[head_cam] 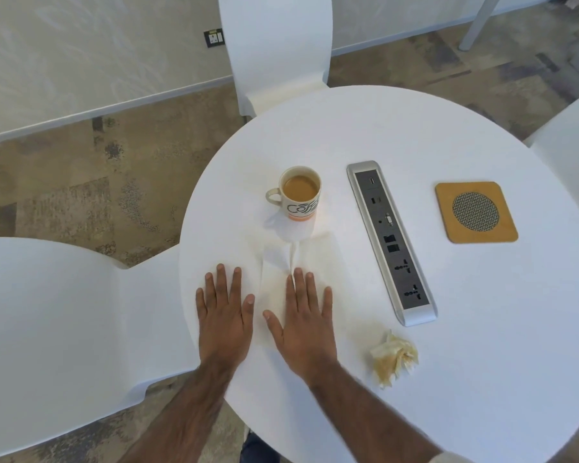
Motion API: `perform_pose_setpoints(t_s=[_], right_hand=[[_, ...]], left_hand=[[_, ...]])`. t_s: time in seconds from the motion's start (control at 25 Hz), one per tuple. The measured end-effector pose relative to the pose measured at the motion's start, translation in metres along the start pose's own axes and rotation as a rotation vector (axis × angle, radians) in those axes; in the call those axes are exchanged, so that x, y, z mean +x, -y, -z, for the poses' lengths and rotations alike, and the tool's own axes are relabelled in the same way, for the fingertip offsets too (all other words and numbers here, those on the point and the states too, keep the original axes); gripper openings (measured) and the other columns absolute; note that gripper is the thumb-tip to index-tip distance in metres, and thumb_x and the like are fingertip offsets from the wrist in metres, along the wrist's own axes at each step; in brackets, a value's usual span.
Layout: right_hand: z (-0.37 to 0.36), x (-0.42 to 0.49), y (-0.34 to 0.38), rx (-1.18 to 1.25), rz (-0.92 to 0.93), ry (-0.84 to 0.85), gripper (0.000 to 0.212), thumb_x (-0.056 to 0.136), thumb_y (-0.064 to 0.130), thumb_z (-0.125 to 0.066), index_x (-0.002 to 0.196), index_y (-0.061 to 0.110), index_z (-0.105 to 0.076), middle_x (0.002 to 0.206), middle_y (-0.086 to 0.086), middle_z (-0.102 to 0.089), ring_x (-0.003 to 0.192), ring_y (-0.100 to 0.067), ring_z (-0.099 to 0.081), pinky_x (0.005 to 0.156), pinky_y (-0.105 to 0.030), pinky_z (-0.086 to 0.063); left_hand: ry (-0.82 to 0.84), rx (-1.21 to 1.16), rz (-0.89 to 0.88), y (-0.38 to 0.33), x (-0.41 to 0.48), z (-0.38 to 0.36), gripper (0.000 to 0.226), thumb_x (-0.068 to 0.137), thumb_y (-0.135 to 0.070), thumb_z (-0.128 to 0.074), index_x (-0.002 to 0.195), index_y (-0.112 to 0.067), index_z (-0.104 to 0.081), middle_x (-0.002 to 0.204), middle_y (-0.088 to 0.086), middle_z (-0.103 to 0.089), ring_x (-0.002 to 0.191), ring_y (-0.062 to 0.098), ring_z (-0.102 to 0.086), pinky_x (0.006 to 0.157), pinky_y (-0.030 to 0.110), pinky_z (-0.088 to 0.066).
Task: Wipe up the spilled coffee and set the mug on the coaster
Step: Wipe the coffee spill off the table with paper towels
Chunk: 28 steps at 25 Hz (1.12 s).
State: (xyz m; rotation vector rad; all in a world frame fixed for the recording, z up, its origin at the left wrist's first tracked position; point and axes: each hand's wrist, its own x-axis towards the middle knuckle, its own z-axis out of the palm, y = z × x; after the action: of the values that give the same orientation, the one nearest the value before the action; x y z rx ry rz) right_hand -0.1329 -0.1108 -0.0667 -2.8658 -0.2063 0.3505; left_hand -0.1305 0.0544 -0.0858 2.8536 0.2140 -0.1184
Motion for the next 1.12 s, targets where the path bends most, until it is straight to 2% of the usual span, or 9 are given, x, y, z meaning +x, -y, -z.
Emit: perform_pose_setpoints(t_s=[0.08, 0.16, 0.24, 0.28, 0.36, 0.56, 0.68, 0.88, 1.12], right_hand=[[0.002, -0.007, 0.001, -0.003, -0.046, -0.048, 0.07, 0.104, 0.059, -0.027, 0.144, 0.008, -0.053, 0.161, -0.014, -0.041, 0.152, -0.036, -0.032, 0.117, -0.065, -0.029], [0.008, 0.001, -0.006, -0.023, -0.089, -0.122, 0.052, 0.099, 0.057, -0.048, 0.122, 0.012, -0.062, 0.145, -0.019, -0.055, 0.136, -0.041, -0.049, 0.103, -0.064, -0.044], [0.016, 0.016, -0.013, -0.048, -0.16, -0.075, 0.064, 0.094, 0.063, -0.052, 0.143, 0.021, -0.046, 0.156, -0.026, -0.037, 0.143, -0.047, -0.038, 0.102, -0.066, -0.042], [0.014, 0.021, -0.016, -0.072, -0.181, -0.033, 0.075, 0.095, 0.068, -0.044, 0.157, 0.028, -0.028, 0.166, -0.027, -0.019, 0.151, -0.05, -0.022, 0.109, -0.07, -0.032], [0.004, 0.023, -0.02, -0.088, -0.155, -0.023, 0.079, 0.097, 0.073, -0.026, 0.163, 0.036, -0.002, 0.171, -0.022, 0.004, 0.156, -0.048, 0.004, 0.116, -0.074, -0.01], [0.001, 0.039, -0.042, -0.02, -0.261, -0.133, 0.075, 0.103, 0.055, -0.023, 0.164, 0.012, -0.009, 0.173, -0.013, -0.005, 0.159, -0.032, -0.001, 0.122, -0.067, -0.009], [0.008, 0.06, -0.056, -0.029, -0.28, -0.14, 0.072, 0.104, 0.048, -0.019, 0.163, 0.008, -0.008, 0.173, -0.011, -0.003, 0.159, -0.03, 0.0, 0.124, -0.063, -0.007], [0.004, 0.069, -0.042, -0.037, -0.075, -0.139, 0.068, 0.101, 0.033, -0.025, 0.163, 0.009, -0.008, 0.173, -0.01, -0.005, 0.16, -0.028, -0.001, 0.125, -0.06, -0.007], [-0.018, 0.028, -0.008, -0.037, 0.141, -0.11, 0.071, 0.099, 0.031, -0.032, 0.163, 0.007, -0.012, 0.172, -0.012, -0.007, 0.159, -0.032, 0.0, 0.122, -0.063, -0.012]], left_hand=[[0.0, -0.004, 0.005, 0.0, -0.001, 0.0, 0.065, 0.106, -0.05, -0.011, 0.165, -0.022, -0.014, 0.174, 0.009, -0.006, 0.161, 0.032, -0.006, 0.129, 0.052, -0.005], [0.006, 0.003, 0.01, 0.0, 0.001, -0.001, 0.066, 0.105, -0.051, -0.009, 0.165, -0.022, -0.013, 0.174, 0.009, -0.004, 0.161, 0.032, -0.004, 0.129, 0.052, -0.004], [0.016, 0.013, 0.009, 0.0, 0.001, -0.001, 0.066, 0.105, -0.051, -0.01, 0.165, -0.022, -0.011, 0.174, 0.008, -0.002, 0.161, 0.031, -0.002, 0.129, 0.051, -0.002], [0.015, 0.022, 0.008, 0.0, 0.001, -0.002, 0.067, 0.105, -0.051, -0.01, 0.165, -0.022, -0.01, 0.175, 0.008, -0.001, 0.161, 0.031, 0.0, 0.129, 0.051, -0.001], [0.015, 0.034, 0.014, 0.001, 0.001, -0.002, 0.068, 0.105, -0.053, -0.009, 0.165, -0.021, -0.009, 0.175, 0.009, -0.001, 0.161, 0.031, 0.0, 0.129, 0.051, -0.001], [0.013, 0.046, 0.009, 0.0, 0.002, -0.002, 0.067, 0.106, -0.052, -0.011, 0.165, -0.02, -0.015, 0.174, 0.012, -0.007, 0.16, 0.035, -0.006, 0.129, 0.054, -0.008], [0.019, 0.057, 0.01, -0.001, 0.002, -0.004, 0.067, 0.106, -0.052, -0.011, 0.165, -0.02, -0.015, 0.174, 0.012, -0.007, 0.16, 0.035, -0.006, 0.129, 0.054, -0.008], [0.031, 0.064, 0.025, -0.003, 0.001, -0.002, 0.067, 0.106, -0.052, -0.009, 0.165, -0.02, -0.012, 0.174, 0.012, -0.003, 0.16, 0.034, -0.003, 0.129, 0.052, -0.004], [0.017, 0.024, 0.022, -0.001, 0.001, -0.002, 0.065, 0.106, -0.048, -0.009, 0.165, -0.023, -0.011, 0.174, 0.009, -0.003, 0.161, 0.03, -0.001, 0.129, 0.051, -0.003]])
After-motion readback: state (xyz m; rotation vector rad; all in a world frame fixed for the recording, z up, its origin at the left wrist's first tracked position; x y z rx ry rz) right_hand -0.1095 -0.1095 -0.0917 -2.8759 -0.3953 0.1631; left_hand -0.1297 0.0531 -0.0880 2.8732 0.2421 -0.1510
